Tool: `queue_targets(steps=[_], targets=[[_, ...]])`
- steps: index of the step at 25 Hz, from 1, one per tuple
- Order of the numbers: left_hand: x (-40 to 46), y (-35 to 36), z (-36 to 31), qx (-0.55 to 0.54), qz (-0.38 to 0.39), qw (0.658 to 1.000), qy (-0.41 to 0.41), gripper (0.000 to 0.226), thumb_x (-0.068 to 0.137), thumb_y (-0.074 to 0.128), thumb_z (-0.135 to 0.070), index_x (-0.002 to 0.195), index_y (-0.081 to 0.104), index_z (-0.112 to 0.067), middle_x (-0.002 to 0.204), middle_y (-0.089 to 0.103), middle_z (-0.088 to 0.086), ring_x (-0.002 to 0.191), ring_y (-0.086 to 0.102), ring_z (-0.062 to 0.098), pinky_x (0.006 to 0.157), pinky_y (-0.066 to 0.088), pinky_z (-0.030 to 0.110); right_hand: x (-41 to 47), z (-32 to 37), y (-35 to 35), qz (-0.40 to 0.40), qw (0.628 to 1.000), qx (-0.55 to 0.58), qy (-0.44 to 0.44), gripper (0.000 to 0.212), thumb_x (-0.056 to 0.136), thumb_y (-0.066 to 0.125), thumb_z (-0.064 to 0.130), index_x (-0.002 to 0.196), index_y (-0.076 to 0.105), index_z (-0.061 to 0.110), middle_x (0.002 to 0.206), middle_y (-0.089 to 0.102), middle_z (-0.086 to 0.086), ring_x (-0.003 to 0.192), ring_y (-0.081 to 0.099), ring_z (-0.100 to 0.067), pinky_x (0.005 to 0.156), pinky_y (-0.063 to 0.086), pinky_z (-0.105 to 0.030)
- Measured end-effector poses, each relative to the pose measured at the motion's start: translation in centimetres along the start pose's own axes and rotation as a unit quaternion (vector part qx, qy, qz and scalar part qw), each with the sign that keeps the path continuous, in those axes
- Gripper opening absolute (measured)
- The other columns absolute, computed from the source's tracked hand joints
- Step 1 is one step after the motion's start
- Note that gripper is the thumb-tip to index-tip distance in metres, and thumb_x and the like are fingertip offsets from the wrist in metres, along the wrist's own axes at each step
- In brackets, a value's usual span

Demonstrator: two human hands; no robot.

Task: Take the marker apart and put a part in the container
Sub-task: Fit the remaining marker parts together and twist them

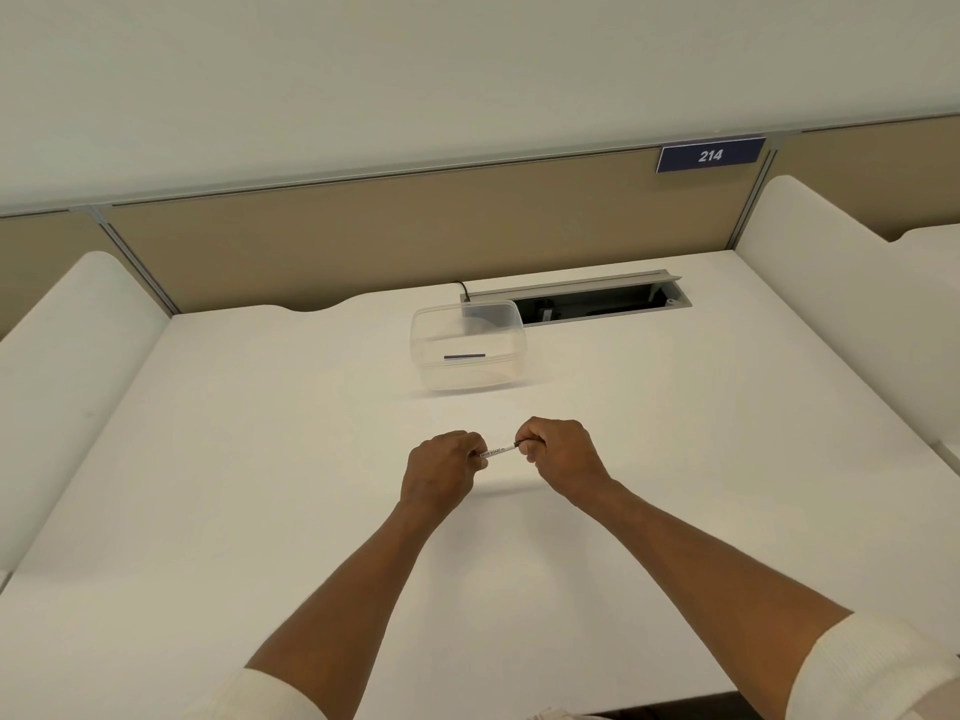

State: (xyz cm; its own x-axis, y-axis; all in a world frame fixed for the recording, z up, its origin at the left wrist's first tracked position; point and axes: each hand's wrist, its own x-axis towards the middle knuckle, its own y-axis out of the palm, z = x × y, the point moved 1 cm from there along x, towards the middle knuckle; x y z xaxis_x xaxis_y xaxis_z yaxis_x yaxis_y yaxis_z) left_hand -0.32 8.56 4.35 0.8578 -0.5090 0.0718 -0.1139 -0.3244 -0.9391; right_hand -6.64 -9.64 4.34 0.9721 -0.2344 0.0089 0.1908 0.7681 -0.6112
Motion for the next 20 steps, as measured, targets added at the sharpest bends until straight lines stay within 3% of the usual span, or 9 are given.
queue_targets(steps=[6,10,14,20], targets=[[0.2,0.0,-0.6,0.009,0.012,1.0,0.008,0.004,0.09,0.06,-0.029,0.091,0.063,-0.028,0.085,0.065,-0.007,0.077,0.06,0.019,0.061,0.042,0.032,0.2,-0.1,-0.5,0.025,0.999,-0.039,-0.005,0.016,0.089,0.054,0.008,0.08,0.063,0.018,0.074,0.068,-0.002,0.071,0.062,-0.022,0.067,0.051,-0.038],[0.9,-0.3,-0.5,0.01,0.035,0.999,0.02,0.012,0.092,0.058,-0.027,0.097,0.068,-0.03,0.089,0.064,-0.006,0.08,0.059,0.019,0.064,0.045,0.033,0.3,0.0,-1.0,0.028,0.997,-0.073,-0.027,0.008,0.089,0.06,0.013,0.082,0.062,0.016,0.069,0.06,0.007,0.066,0.052,-0.017,0.063,0.043,-0.034],[0.8,0.0,-0.3,0.039,0.041,0.997,0.043,0.011,0.09,0.06,-0.022,0.092,0.07,-0.026,0.086,0.064,-0.005,0.078,0.059,0.02,0.058,0.034,0.028,0.3,0.0,-0.6,0.041,0.991,-0.125,-0.028,0.017,0.089,0.056,0.011,0.076,0.059,0.02,0.066,0.059,0.01,0.065,0.052,-0.016,0.058,0.039,-0.03],[0.3,0.4,0.0,0.049,0.042,0.997,0.044,0.006,0.089,0.064,-0.021,0.091,0.07,-0.022,0.085,0.065,-0.003,0.076,0.06,0.023,0.059,0.035,0.028,0.4,-0.2,0.0,0.076,0.989,-0.129,-0.005,0.023,0.086,0.054,0.008,0.068,0.055,0.024,0.067,0.062,0.008,0.067,0.055,-0.019,0.06,0.045,-0.034]])
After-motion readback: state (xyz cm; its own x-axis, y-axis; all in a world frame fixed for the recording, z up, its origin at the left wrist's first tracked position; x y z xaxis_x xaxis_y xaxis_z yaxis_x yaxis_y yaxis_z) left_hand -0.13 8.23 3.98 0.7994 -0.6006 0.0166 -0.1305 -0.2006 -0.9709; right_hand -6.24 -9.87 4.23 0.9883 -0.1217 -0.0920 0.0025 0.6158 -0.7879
